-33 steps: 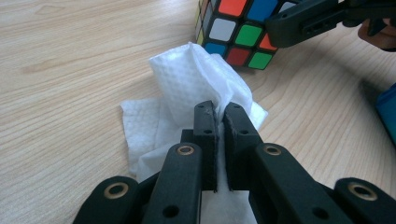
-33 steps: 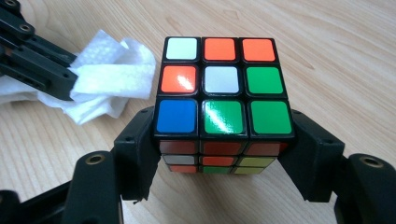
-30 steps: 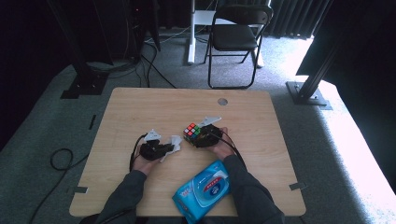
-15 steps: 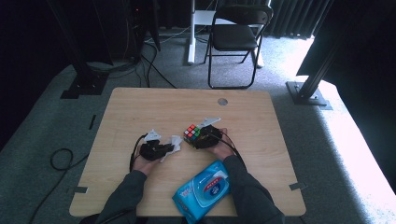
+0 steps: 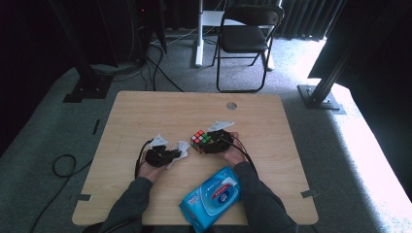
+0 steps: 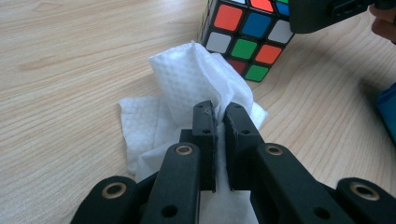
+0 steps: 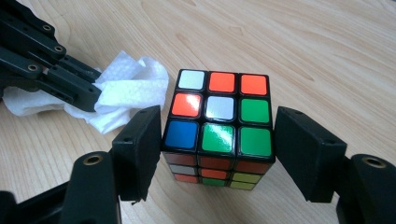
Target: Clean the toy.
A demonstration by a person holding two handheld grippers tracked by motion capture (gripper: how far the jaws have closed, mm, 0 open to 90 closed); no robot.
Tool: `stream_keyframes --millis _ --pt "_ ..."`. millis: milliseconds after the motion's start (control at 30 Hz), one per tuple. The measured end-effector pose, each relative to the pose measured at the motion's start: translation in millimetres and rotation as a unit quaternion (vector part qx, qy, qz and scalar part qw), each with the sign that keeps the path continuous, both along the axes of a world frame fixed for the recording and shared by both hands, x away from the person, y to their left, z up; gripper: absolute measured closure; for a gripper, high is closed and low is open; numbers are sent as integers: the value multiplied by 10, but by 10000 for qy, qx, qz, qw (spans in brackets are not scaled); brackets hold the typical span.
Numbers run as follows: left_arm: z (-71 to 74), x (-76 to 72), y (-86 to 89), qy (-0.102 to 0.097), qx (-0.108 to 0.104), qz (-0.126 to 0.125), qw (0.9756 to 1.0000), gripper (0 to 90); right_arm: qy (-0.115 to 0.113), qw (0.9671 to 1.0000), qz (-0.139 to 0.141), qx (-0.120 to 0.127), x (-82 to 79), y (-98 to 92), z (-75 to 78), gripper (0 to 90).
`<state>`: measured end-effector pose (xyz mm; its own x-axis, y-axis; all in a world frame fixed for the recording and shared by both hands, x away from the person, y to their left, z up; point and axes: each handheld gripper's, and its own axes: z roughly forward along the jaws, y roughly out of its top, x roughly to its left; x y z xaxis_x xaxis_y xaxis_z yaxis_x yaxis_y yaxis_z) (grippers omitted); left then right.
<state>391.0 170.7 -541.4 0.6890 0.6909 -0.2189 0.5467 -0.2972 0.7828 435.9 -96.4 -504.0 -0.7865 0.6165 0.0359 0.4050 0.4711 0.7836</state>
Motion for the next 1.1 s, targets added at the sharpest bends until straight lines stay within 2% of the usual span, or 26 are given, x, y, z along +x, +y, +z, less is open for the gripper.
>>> stream_keyframes --millis 133,200,267,300,500,733,1100 --pt "0 -1 -2 0 -3 -2 10000 842 5 9999 -7 106 9 -19 7 339" --pt "-1 -2 -3 8 -9 0 10000 841 26 9995 -50 305 19 -45 27 386" --pt "-1 0 -2 12 -5 -4 10000 841 18 9992 -64 399 26 -61 40 389" --pt "-2 -1 -4 11 -10 -1 10000 840 34 9983 -214 542 54 -93 82 452" --pt "-1 -2 -3 20 -15 -4 10000 840 124 9981 -455 391 128 -105 57 545" --pt "-4 -2 -7 27 -23 -4 10000 840 228 9972 -581 419 150 -97 37 622" --pt "-6 0 -9 28 -12 -13 10000 840 515 9949 -688 521 190 -106 38 662"
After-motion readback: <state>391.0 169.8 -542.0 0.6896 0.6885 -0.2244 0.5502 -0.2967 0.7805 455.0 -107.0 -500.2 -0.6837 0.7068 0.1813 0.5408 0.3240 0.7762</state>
